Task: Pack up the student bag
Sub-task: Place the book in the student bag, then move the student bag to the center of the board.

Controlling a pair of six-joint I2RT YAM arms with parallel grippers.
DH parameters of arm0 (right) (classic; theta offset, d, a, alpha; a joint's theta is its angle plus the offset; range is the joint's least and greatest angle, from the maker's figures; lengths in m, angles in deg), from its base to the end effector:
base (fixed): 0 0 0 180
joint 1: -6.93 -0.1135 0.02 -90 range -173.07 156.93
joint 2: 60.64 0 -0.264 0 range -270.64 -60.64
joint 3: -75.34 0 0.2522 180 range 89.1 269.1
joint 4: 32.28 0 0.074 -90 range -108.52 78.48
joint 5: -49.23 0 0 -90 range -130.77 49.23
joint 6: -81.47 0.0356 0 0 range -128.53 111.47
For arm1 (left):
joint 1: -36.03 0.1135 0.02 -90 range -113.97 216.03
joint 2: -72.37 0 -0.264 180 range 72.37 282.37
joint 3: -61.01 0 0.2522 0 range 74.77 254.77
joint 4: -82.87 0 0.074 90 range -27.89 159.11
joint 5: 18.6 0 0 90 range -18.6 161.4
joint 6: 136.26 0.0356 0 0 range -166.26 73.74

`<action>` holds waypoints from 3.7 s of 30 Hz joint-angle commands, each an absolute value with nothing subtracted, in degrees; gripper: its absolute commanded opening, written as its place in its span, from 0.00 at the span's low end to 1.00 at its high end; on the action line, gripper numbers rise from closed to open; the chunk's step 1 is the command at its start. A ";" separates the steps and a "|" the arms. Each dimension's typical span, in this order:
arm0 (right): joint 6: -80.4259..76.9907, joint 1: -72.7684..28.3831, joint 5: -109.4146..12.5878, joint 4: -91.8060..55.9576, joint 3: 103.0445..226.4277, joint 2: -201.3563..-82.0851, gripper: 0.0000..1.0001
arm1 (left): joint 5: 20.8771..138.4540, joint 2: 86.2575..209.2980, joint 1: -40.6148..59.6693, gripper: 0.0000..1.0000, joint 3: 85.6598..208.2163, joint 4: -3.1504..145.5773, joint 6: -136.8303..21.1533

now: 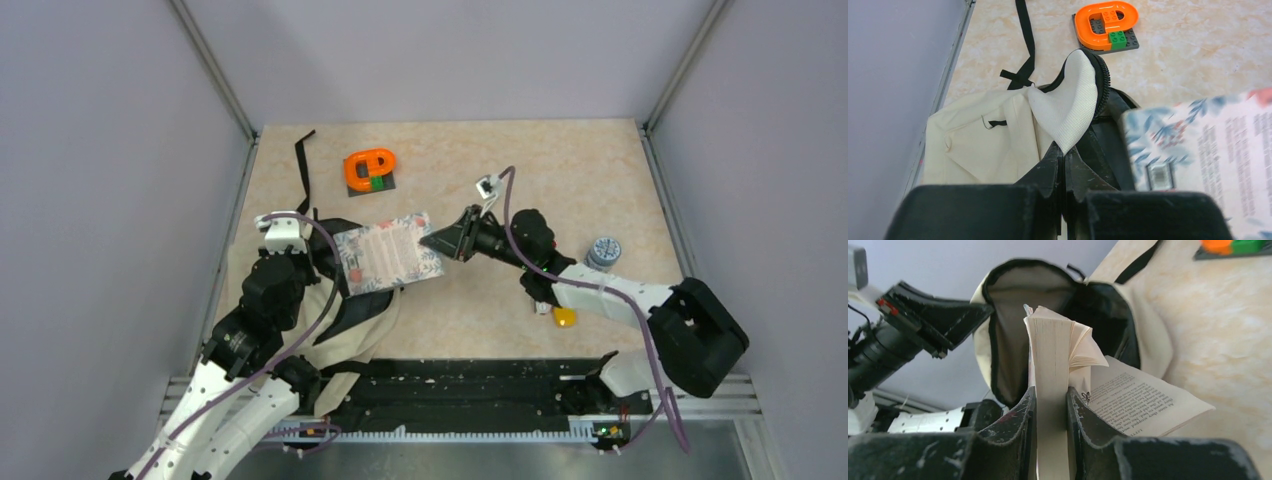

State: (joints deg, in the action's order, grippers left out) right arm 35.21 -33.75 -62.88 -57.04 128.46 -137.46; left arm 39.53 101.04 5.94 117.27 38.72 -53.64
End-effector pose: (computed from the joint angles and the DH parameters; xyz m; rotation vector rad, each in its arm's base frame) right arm 0.2170 0.2042 0.2712 -0.2957 1.7251 1.4233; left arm 0.1062 -0.0398 0.3273 -0.0212 1.8155 0.0547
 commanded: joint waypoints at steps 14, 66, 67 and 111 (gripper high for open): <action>39.47 -42.82 -57.13 -70.30 137.84 -162.68 0.00 | 40.02 100.82 6.05 0.00 117.52 44.49 -53.91; 21.50 -50.55 -36.97 -38.00 139.61 -150.45 0.78 | 39.94 98.80 6.08 0.00 117.49 44.31 -54.00; 21.57 -50.55 -36.88 -37.49 139.64 -151.13 0.76 | 39.94 98.85 6.06 0.00 117.50 44.32 -53.99; 15.50 -44.99 -36.87 -28.63 153.91 -160.49 0.00 | 64.86 121.59 5.46 0.00 128.62 41.90 -53.63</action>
